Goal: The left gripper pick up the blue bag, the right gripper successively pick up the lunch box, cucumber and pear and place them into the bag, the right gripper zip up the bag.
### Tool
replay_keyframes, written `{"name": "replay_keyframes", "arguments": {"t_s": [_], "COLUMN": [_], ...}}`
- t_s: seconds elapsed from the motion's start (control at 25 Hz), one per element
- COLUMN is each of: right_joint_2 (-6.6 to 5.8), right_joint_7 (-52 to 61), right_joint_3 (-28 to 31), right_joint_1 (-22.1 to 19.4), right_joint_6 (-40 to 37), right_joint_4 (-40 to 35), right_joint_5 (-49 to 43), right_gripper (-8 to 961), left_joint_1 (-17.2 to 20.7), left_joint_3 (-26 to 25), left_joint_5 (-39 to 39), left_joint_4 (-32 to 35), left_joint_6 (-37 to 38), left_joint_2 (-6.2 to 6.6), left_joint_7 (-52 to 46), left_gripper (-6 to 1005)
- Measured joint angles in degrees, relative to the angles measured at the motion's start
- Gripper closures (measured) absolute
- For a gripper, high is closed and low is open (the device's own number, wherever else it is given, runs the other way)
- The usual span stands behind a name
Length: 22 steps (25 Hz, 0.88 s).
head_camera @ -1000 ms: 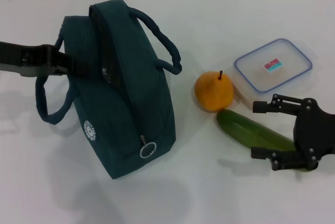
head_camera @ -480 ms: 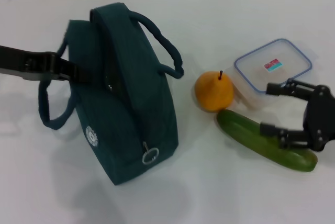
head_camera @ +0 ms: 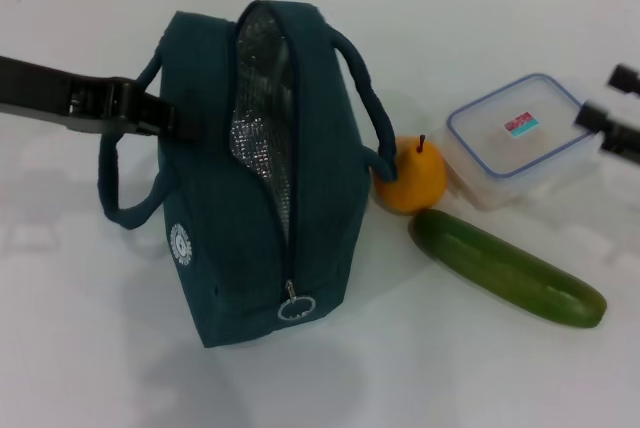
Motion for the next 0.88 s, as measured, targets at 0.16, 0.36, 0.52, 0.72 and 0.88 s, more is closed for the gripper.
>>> {"name": "replay_keyframes", "arguments": {"t_s": [0.16, 0.36, 0.52, 0.72, 0.88], "right_joint_2": [-0.06, -0.53, -1.3, -1.45, -1.03], "right_joint_7": [8.76, 16.36, 20.81, 25.92, 27.24], "right_joint_3": [1.34, 1.54, 1.55, 0.88, 0.72], "right_joint_1": [0.29, 1.2, 2.54, 4.15, 5.14], "right_joint_6": [8.34, 16.71, 19.33, 21.13, 23.99], "right_joint_4": [0.43, 2.99, 6.3, 8.97, 10.4], "right_joint_5": [0.93, 3.69, 5.08, 4.83, 4.74], "right_gripper": [110, 112, 112, 112, 113], "left_joint_1": [-0.27, -0.45, -1.05, -2.01, -2.6], "left_joint_3": [0.05, 0.12, 0.13, 0.79, 1.25], "left_joint_5": [-0.11, -0.15, -0.17, -0.18, -0.18], "left_joint_4": [0.09, 0.27, 0.31, 0.31, 0.32], "left_joint_6": [0.07, 0.08, 0.22, 0.58, 0.61], "left_joint_2": [-0.04, -0.29, -0.43, -0.64, -0.66], "left_joint_7": [-0.77, -1.4, -1.66, -2.18, -2.33], "left_gripper": [957, 957, 958, 958, 958]}}
